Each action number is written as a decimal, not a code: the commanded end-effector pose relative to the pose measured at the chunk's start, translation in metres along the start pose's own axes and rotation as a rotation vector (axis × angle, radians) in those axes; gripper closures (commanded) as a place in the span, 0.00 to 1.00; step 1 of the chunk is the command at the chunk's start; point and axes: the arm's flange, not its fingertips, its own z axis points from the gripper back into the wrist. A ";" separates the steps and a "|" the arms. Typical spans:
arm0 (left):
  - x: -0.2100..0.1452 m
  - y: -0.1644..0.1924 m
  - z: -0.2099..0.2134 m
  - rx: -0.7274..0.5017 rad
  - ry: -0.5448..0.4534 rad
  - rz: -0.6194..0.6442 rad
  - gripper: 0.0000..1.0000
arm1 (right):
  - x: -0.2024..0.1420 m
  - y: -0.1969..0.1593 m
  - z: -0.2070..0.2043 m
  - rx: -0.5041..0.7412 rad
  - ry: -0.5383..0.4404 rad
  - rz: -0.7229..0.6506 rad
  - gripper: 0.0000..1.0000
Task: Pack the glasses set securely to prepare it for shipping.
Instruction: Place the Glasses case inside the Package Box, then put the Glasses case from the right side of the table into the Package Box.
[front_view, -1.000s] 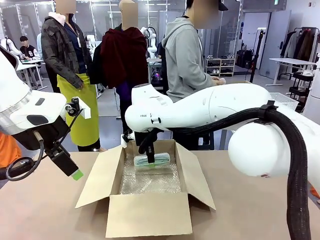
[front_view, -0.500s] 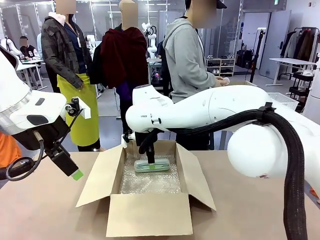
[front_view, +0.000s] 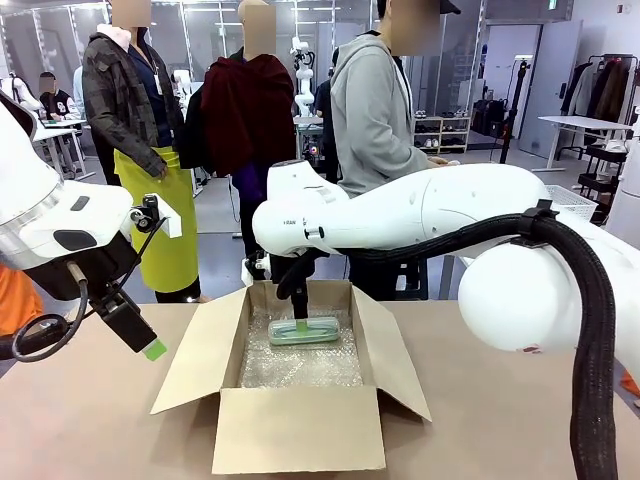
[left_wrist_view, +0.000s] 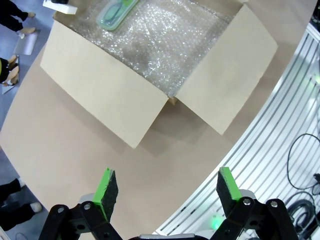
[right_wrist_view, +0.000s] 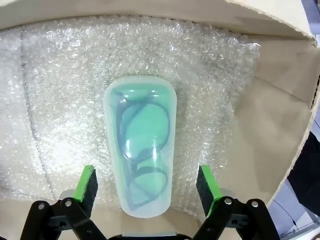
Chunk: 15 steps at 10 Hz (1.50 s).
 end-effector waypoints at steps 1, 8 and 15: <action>0.001 0.001 0.001 0.005 -0.013 -0.015 0.00 | 0.001 0.000 -0.005 0.005 0.004 0.001 0.00; 0.001 0.001 0.001 0.005 -0.013 -0.015 0.00 | 0.001 0.000 -0.005 0.005 0.004 0.001 0.00; 0.001 0.001 0.001 0.005 -0.013 -0.015 0.00 | -0.040 0.042 0.053 -0.003 -0.045 -0.076 0.00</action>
